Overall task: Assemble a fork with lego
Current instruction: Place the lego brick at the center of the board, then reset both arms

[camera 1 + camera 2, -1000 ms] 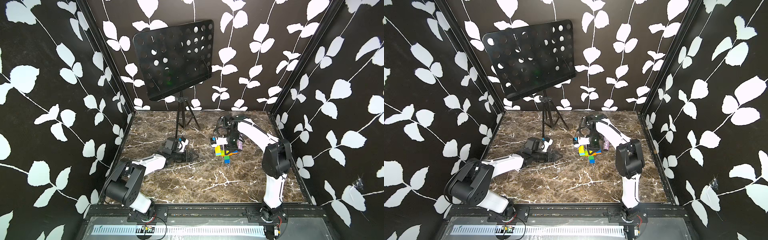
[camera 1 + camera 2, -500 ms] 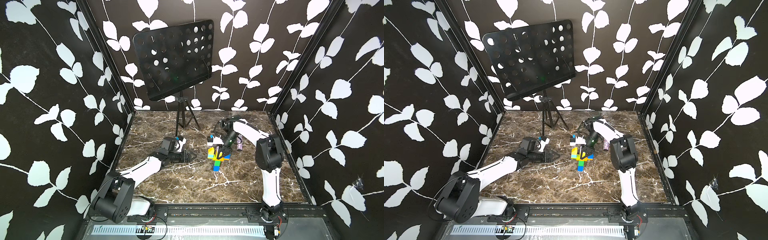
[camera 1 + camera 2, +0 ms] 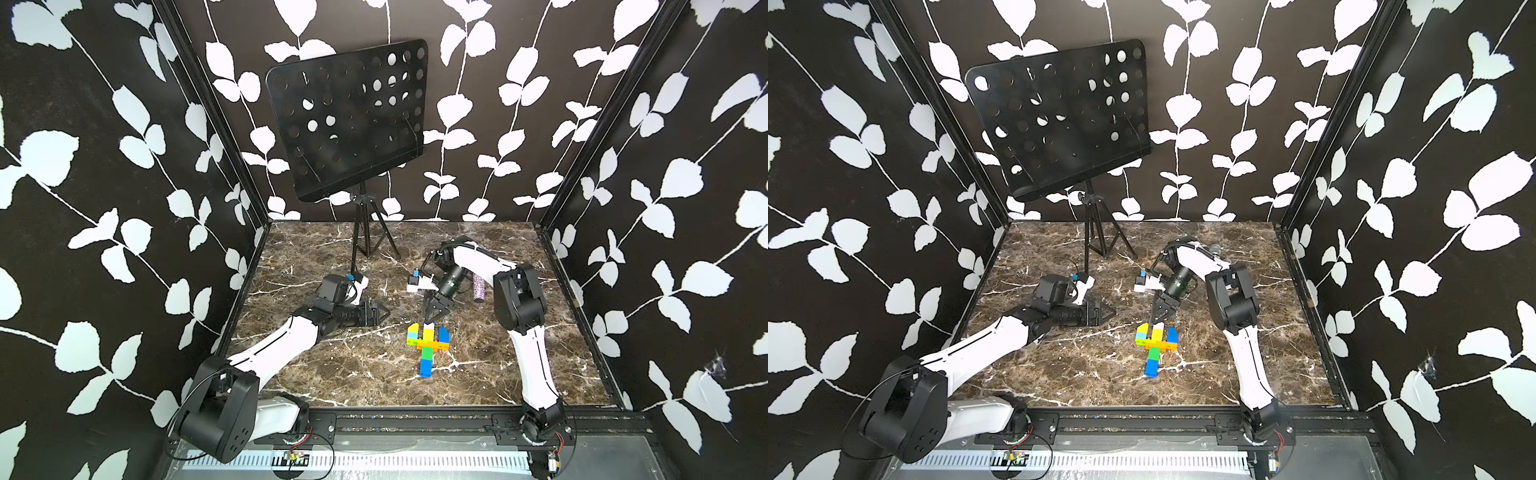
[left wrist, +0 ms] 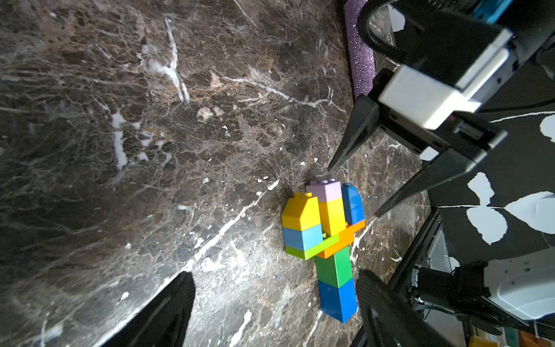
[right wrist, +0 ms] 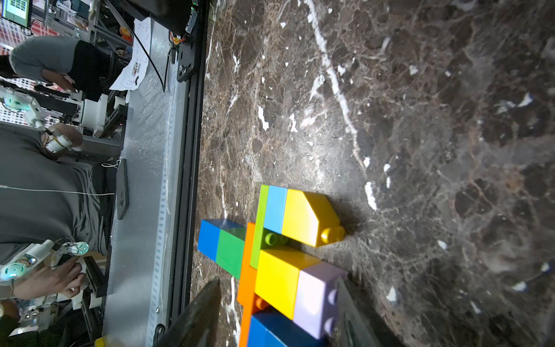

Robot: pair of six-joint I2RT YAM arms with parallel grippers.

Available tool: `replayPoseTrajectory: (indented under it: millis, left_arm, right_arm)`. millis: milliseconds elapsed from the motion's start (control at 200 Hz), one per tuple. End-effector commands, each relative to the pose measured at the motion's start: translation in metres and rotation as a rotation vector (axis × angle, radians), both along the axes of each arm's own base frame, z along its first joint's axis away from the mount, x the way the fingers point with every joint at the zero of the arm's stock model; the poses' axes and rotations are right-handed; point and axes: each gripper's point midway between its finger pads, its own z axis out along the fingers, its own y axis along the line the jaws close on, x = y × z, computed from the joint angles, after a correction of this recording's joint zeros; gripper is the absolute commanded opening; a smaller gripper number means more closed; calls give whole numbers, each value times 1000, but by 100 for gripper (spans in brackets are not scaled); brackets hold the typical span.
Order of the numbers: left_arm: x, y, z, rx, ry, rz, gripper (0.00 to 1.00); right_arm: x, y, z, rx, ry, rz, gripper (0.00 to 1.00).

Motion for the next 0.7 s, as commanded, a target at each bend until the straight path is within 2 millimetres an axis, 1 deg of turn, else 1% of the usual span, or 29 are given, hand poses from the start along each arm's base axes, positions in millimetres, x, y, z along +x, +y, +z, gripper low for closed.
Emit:
replayPoseTrajectory:
  millis: [0,25,95,185,225,280,295,300,315,320,325,335,340,345,385,405,415,420,440,500,525,530,560,595,605,615,620,650,695]
  left_arm:
    - [0,5,4,13,-25,4,87]
    - [0,4,3,13,-21,4,87]
    - [1,5,1,14,-23,10,87]
    - [4,7,-2,31,-28,25,87]
    - [8,9,-3,41,-37,39,87]
    - [14,9,1,45,-61,48,87]
    - [16,8,2,47,-68,49,88]
    - [17,8,3,47,-72,50,88]
    - [19,8,5,49,-80,49,88]
    - [19,8,6,49,-84,48,88]
    - [20,8,6,50,-85,48,88]
    - [21,7,7,51,-91,46,88]
    - [22,7,8,52,-96,44,88]
    - [22,7,8,54,-97,42,88]
    - [27,6,12,69,-123,29,88]
    - [30,7,13,85,-135,29,89]
    - [31,8,14,93,-139,27,89]
    - [32,8,14,98,-143,29,89]
    - [35,10,15,123,-163,25,89]
    - [48,21,22,201,-230,48,92]
    - [54,27,26,237,-269,60,93]
    - [55,28,26,245,-275,62,93]
    - [63,35,32,280,-320,79,95]
    - [71,44,40,317,-384,102,96]
    - [74,48,42,331,-404,113,96]
    - [76,52,44,345,-423,129,97]
    - [77,52,46,350,-435,129,97]
    - [84,67,52,403,-499,184,99]
    - [92,95,59,461,-562,293,99]
  right_arm:
    - [7,2,1,-44,-10,-30,63]
    - [13,0,-3,-74,-31,-41,63]
    - [25,-6,-7,-131,-83,-56,64]
    - [36,-12,0,-163,-141,-89,65]
    - [47,-15,0,-179,-187,-137,66]
    - [55,-25,2,-214,-248,-185,68]
    - [62,-26,3,-218,-289,-209,69]
    - [60,-29,2,-230,-285,-213,70]
    - [67,-30,3,-235,-331,-237,71]
    - [65,-33,1,-248,-328,-240,72]
    - [70,-33,2,-243,-355,-251,72]
    - [73,-35,3,-251,-376,-264,73]
    - [70,-38,1,-264,-372,-267,73]
    - [75,-37,3,-257,-400,-279,73]
    - [87,-47,5,-282,-493,-352,79]
    - [91,-52,7,-285,-533,-388,85]
    - [96,-55,8,-289,-558,-414,95]
    - [97,-56,8,-294,-568,-423,97]
    - [103,-61,12,-292,-610,-467,99]
    - [110,-78,22,-281,-697,-588,99]
    - [113,-89,26,-295,-734,-649,100]
    - [116,-90,31,-287,-747,-665,99]
    - [113,-102,29,-287,-762,-738,100]
    - [116,-116,39,-260,-786,-840,99]
    - [115,-121,36,-259,-779,-867,99]
    - [116,-126,45,-241,-799,-905,99]
    - [116,-128,46,-238,-801,-919,99]
    - [116,-143,54,-210,-826,-1011,99]
    - [115,-167,63,-179,-873,-1134,99]
